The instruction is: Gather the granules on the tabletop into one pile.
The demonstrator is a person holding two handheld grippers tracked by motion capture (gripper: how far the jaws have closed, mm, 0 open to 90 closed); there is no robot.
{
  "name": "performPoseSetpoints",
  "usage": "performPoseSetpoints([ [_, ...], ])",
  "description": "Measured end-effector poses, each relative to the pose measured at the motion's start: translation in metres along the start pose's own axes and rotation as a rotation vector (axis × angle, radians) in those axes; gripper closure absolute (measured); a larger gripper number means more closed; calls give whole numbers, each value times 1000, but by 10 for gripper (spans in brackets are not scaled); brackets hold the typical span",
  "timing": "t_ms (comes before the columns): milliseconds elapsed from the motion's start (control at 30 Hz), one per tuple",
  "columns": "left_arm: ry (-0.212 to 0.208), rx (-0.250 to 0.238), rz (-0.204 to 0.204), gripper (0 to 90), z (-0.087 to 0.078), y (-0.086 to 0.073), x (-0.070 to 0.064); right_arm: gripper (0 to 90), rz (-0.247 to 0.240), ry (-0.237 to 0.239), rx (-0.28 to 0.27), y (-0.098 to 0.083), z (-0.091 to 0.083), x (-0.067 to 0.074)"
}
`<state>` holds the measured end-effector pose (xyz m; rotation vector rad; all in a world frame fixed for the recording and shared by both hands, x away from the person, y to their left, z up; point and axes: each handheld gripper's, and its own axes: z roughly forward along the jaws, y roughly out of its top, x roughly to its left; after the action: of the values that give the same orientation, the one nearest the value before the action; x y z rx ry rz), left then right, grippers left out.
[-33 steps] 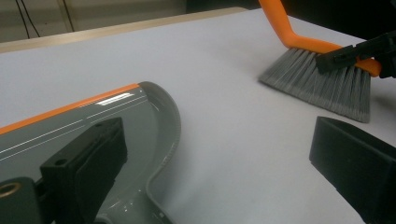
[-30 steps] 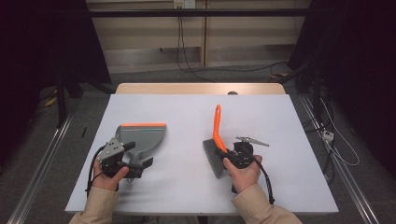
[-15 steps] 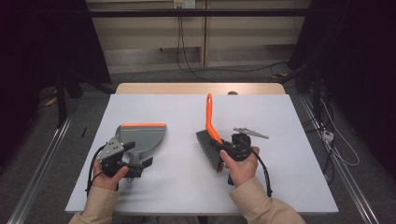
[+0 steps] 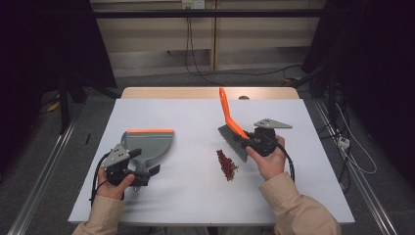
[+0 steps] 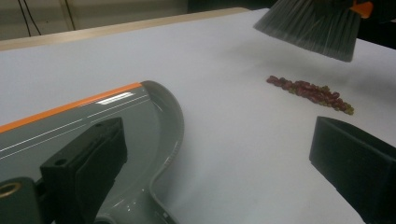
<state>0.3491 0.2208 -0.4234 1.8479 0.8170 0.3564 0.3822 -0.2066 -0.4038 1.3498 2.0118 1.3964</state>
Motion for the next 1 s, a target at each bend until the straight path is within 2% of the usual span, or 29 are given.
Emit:
performPoseSetpoints([
  [167,0,-2,-1,40,0,0,0,711,-140,26,36,-1,14,-12],
  [500,-1,0,-6,40,1,0,1,711,-384,159,59,4,39,-23],
  [733,-1,0,-9,40,0,0,1,710,-472,239,78,1,54,-26],
  [867,-1,3,-11,40,1,-1,2,710,-544,302,87,0,61,-26],
  [900,-1,3,-11,40,1,-1,2,710,-559,301,91,1,63,-26],
  [1000,1,4,-16,40,1,-1,3,710,-600,338,106,1,67,-26],
])
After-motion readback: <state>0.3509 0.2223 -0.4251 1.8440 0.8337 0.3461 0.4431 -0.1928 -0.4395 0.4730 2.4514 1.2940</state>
